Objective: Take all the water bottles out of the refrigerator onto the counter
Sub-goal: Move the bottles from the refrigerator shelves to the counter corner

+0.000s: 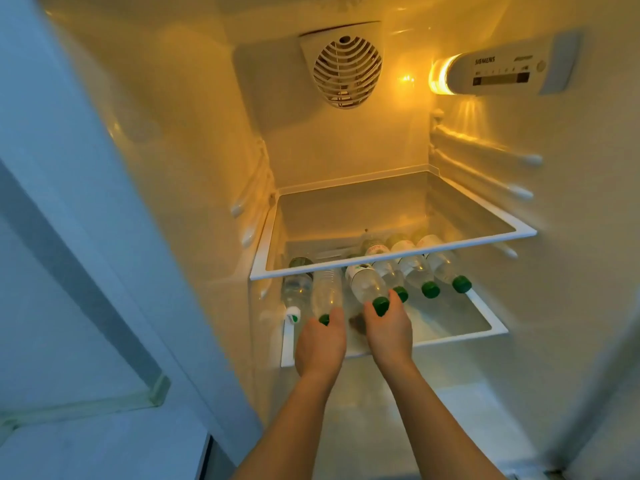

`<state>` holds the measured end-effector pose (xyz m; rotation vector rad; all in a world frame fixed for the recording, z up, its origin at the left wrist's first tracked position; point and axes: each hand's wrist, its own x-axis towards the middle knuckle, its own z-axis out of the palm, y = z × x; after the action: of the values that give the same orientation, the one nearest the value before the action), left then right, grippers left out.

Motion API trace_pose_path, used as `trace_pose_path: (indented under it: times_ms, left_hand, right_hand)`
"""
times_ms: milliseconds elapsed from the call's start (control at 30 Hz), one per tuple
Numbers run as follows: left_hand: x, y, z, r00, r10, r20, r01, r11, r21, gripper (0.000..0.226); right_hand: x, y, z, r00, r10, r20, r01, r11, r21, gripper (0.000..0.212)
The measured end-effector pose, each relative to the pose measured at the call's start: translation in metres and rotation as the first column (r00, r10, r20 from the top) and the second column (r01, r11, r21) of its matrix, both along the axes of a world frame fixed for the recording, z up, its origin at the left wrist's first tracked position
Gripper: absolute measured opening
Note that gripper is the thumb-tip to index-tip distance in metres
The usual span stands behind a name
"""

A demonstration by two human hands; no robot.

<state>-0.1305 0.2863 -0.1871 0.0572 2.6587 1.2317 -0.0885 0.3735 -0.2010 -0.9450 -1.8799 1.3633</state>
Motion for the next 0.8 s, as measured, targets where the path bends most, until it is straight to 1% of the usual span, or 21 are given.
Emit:
trace_pose_path:
  times_ms: [67,133,200,267,367,433,500,600,667,733,800]
  left_hand:
    - [0.022,-0.014,0.010,0.994,-0.023,-0.110,0.020,0.999,-0.027,0.038]
    - [0.037,-0.026,0.023,0.964,-0.046,-0.260,0.032,0.998,-0.055,0.031]
    - [0.043,-0.036,0.036,0.904,-0.061,-0.422,0.038,0.997,-0.063,0.026]
    - [0.043,-0.041,0.049,0.823,-0.083,-0.562,0.042,0.995,-0.086,0.029]
    - [0.043,-0.041,0.066,0.723,-0.088,-0.685,0.084,0.996,-0.039,0.023]
    - [0.045,-0.038,0.070,0.696,-0.097,-0.712,0.116,0.993,-0.022,0.022]
    - [0.046,-0.035,0.067,0.691,-0.090,-0.717,0.139,0.990,0.009,0.024]
    - [0.044,-0.030,0.059,0.726,-0.061,-0.685,0.214,0.967,0.140,0.028]
    - [0.041,-0.027,0.055,0.763,-0.031,-0.645,0.249,0.936,0.249,0.030]
    - [0.037,-0.024,0.052,0.785,0.024,-0.618,0.237,0.911,0.337,0.031]
    - [0.033,-0.022,0.050,0.794,0.082,-0.602,0.207,0.895,0.395,0.022]
  right_hand:
    - [0.017,-0.007,0.003,0.997,-0.057,-0.057,0.060,0.997,0.049,0.043]
    - [0.029,-0.008,0.006,0.990,-0.086,-0.110,0.097,0.990,0.102,0.041]
    - [0.038,-0.007,0.014,0.983,-0.081,-0.166,0.111,0.978,0.178,0.030]
    - [0.045,-0.004,0.026,0.970,-0.073,-0.234,0.134,0.958,0.255,0.019]
    - [0.050,-0.002,0.043,0.946,-0.053,-0.319,0.165,0.927,0.336,0.017]
    - [0.051,0.000,0.050,0.938,-0.040,-0.345,0.160,0.931,0.327,0.021]
    - [0.053,0.000,0.052,0.915,-0.001,-0.403,0.125,0.952,0.280,0.022]
    - [0.054,0.001,0.052,0.865,0.041,-0.501,0.061,0.981,0.185,0.024]
    - [0.053,0.002,0.053,0.852,0.019,-0.524,0.070,0.986,0.150,0.027]
    - [0.052,0.002,0.056,0.841,-0.033,-0.540,0.097,0.991,0.091,0.023]
    - [0.050,0.004,0.059,0.835,-0.104,-0.541,0.136,0.991,0.020,0.016]
